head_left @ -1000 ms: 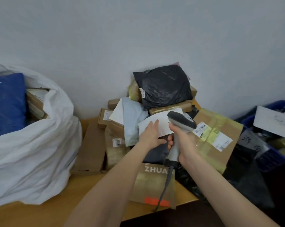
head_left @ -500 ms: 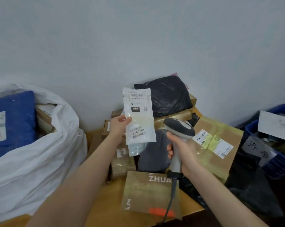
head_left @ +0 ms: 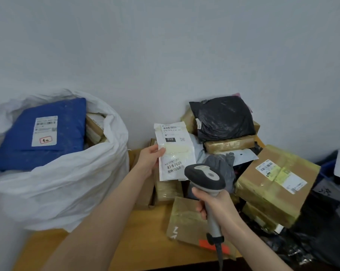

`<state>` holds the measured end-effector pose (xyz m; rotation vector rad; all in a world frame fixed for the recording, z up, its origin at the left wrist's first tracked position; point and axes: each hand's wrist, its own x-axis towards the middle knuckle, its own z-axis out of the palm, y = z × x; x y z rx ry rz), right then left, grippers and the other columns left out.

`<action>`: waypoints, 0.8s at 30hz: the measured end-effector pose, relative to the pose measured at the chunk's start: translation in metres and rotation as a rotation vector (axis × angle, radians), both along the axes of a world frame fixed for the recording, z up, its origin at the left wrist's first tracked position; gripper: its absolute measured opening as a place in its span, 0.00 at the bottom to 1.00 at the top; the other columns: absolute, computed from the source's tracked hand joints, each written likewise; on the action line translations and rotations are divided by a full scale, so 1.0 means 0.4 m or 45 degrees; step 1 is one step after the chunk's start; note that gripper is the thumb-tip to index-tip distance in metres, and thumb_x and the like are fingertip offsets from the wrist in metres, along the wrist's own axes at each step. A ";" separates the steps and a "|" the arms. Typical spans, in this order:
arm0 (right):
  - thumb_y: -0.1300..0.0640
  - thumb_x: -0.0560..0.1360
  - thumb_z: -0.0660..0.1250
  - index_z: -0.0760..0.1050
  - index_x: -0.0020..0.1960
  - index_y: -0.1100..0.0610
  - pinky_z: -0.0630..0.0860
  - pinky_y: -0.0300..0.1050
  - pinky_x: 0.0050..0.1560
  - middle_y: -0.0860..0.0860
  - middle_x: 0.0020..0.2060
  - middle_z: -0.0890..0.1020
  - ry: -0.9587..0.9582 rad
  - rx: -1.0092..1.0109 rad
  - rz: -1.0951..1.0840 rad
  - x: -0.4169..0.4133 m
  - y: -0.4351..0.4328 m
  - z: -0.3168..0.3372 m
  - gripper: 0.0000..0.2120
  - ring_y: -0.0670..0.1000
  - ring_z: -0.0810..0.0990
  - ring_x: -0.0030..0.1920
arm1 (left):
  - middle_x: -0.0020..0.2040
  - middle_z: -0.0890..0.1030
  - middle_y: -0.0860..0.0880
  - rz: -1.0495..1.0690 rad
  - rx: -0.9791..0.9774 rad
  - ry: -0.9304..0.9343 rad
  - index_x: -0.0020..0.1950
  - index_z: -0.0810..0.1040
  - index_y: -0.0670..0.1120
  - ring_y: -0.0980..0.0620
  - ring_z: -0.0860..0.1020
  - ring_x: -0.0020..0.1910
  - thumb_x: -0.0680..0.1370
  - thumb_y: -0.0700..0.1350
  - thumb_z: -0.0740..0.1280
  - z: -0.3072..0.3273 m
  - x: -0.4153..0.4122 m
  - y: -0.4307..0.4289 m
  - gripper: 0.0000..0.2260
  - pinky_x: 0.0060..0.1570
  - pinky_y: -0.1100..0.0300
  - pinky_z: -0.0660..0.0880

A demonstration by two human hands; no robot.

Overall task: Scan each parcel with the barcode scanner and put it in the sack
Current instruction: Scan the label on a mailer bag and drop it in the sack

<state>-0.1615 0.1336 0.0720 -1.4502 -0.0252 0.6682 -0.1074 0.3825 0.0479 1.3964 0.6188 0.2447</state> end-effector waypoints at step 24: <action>0.57 0.74 0.73 0.77 0.38 0.62 0.70 0.41 0.24 0.55 0.24 0.77 -0.079 0.130 -0.231 0.044 0.036 0.070 0.10 0.48 0.70 0.20 | 0.47 0.86 0.48 -0.260 -0.005 0.006 0.52 0.82 0.47 0.50 0.85 0.45 0.76 0.34 0.68 -0.037 -0.032 -0.010 0.10 0.37 0.60 0.80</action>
